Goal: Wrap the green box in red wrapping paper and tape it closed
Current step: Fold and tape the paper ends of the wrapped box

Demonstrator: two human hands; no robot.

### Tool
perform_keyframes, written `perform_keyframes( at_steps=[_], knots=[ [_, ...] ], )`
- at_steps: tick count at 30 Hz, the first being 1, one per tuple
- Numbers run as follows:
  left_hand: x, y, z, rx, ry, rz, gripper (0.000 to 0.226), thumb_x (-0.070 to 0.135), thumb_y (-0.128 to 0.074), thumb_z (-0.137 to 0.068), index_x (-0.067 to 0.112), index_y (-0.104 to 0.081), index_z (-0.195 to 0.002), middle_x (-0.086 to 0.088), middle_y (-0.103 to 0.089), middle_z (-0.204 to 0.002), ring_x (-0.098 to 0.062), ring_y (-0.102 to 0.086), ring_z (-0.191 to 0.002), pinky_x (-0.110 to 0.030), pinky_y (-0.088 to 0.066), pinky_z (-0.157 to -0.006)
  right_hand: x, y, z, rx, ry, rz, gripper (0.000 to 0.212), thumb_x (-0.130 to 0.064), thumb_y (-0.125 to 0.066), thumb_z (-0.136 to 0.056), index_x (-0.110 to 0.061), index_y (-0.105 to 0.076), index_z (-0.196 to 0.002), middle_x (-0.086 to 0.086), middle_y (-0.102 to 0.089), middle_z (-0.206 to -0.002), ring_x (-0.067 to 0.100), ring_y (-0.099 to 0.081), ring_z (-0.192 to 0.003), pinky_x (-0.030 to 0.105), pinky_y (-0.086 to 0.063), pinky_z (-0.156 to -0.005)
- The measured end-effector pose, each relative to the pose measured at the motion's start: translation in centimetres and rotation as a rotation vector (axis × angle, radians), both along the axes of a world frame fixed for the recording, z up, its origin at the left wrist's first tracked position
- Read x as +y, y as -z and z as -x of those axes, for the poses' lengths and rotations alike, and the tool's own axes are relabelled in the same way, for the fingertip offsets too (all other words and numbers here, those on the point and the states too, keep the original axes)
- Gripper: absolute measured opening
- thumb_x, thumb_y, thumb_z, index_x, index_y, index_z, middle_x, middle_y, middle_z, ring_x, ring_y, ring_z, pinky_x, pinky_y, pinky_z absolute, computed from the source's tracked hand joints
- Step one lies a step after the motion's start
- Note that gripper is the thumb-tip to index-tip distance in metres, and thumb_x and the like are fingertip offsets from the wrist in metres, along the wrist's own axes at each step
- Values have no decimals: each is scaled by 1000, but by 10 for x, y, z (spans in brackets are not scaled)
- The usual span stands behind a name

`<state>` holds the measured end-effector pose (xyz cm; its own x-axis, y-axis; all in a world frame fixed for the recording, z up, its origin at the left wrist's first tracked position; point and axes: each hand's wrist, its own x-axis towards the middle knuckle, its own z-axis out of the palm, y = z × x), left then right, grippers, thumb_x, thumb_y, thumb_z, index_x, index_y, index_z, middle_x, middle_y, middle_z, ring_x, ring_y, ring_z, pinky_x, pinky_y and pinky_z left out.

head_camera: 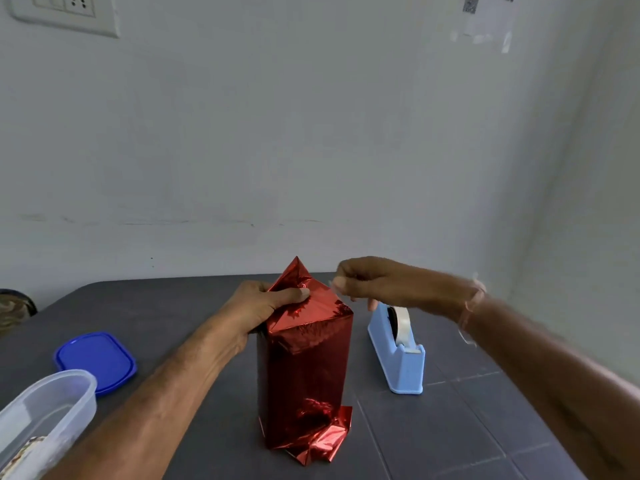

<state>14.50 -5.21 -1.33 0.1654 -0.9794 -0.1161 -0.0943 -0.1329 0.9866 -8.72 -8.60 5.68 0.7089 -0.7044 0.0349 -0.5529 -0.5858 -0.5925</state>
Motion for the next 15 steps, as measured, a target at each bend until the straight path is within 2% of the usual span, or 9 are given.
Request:
perform_keyframes(
  at_steps=[2, 4, 7, 12, 15],
  knots=[
    [-1, 1, -1, 1, 4, -1, 58, 37, -92, -68, 0, -74, -109, -10, -80, -86, -20, -76, -72, -24, -56, -61, -12, -11, -13, 163, -49, 20, 38, -45, -48, -105, -9, -57, -96, -1, -53, -89, 9, -52, -84, 30, -53, -79],
    [-2, 2, -1, -2, 6, 1, 61, 39, -93, -67, -1, -74, -109, -10, -80, -87, -21, -77, -74, -26, -57, -64, -21, -19, -23, 294, -73, 26, 33, -48, -49, -104, -20, -57, -88, -2, -55, -89, 10, -53, -84, 33, -54, -81],
    [-3, 2, -1, -7, 5, 3, 54, 38, -93, -67, 2, -77, -104, -9, -80, -85, -21, -77, -73, -26, -56, -63, -25, -25, -34, 437, -76, 47, 30, -46, -49, -105, -28, -55, -82, -11, -55, -84, 4, -53, -79, 32, -53, -79],
    [-1, 0, 0, -11, 7, 10, 50, 37, -92, -70, 3, -77, -102, -8, -80, -81, -16, -75, -65, -22, -53, -56, -28, -24, -44, 522, -101, 83, 32, -45, -53, -103, -21, -54, -81, -1, -52, -83, 13, -49, -76, 33, -46, -72],
    [0, -1, 1, -4, 12, 13, 43, 34, -90, -73, 2, -77, -99, -8, -80, -80, -15, -74, -62, -19, -52, -51, -27, -22, -47, 548, -76, 146, 30, -50, -57, -99, -27, -56, -80, -2, -58, -86, 16, -54, -80, 37, -47, -77]
  ],
)
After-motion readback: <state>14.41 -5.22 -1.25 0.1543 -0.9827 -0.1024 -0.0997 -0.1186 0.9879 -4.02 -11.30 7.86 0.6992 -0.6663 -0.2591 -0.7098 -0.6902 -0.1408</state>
